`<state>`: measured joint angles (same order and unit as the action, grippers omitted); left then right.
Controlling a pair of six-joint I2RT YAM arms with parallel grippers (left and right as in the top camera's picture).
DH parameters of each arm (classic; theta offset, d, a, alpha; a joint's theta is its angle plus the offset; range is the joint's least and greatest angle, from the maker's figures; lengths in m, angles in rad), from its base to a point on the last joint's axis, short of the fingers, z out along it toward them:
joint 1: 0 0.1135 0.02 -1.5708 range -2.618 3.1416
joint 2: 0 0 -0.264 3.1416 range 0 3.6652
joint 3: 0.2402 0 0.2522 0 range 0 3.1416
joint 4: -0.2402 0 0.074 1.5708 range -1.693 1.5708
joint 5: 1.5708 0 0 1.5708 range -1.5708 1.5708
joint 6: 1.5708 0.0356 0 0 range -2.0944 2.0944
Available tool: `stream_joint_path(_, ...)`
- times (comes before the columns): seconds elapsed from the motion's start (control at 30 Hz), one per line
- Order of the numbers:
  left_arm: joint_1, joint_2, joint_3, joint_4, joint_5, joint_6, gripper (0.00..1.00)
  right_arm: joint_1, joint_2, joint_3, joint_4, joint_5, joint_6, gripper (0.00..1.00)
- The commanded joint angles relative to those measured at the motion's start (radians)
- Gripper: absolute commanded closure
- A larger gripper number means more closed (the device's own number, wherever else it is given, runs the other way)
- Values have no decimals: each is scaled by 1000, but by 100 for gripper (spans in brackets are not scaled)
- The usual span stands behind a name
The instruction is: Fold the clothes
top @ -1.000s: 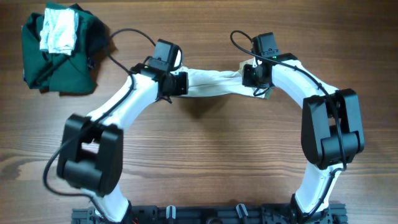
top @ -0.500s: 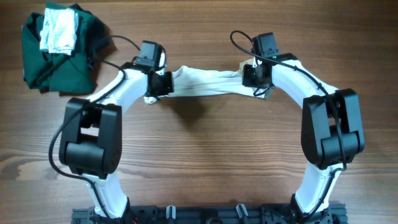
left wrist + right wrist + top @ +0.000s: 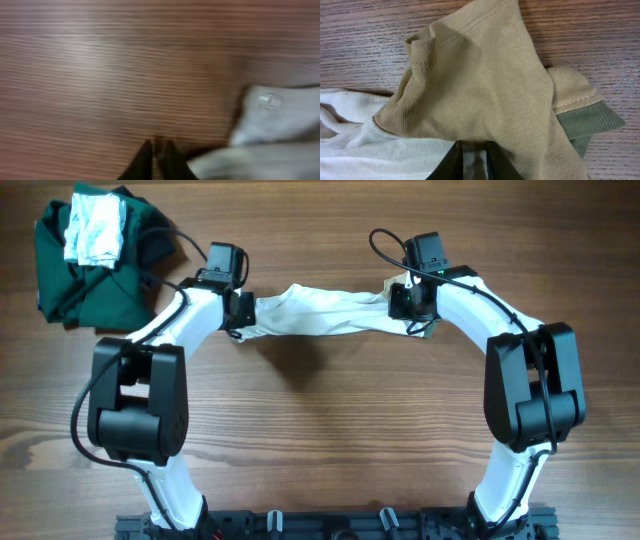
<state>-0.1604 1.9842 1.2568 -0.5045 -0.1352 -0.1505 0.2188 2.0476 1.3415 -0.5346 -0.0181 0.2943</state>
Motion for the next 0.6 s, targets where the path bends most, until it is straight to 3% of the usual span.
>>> stream_joint_path(0.0, 5, -70, 17, 0, -43, 17, 86, -4, 34, -32, -11, 11, -6, 82)
stream_joint_path(0.13, 5, -126, 17, -1, -4, 16, 85, -4, 32, -22, -15, 15, -10, 75)
stream_joint_path(0.17, 5, -139, 17, -3, -4, 16, 85, -4, 29, -13, -25, 18, -12, 69)
stream_joint_path(0.27, 5, -172, 17, -9, -4, 16, 82, -4, -3, 16, -47, 26, -30, 29)
stream_joint_path(0.3, 5, -185, 17, -16, -4, 12, 82, -4, -25, 28, -58, 40, -30, 9)
stream_joint_path(0.33, 5, -191, 17, -19, -3, 12, 82, -4, -45, 36, -64, 48, -29, 1)
stream_joint_path(0.57, 5, -216, 17, -48, 156, 9, 70, -3, -182, 42, -81, 1, -29, 0)
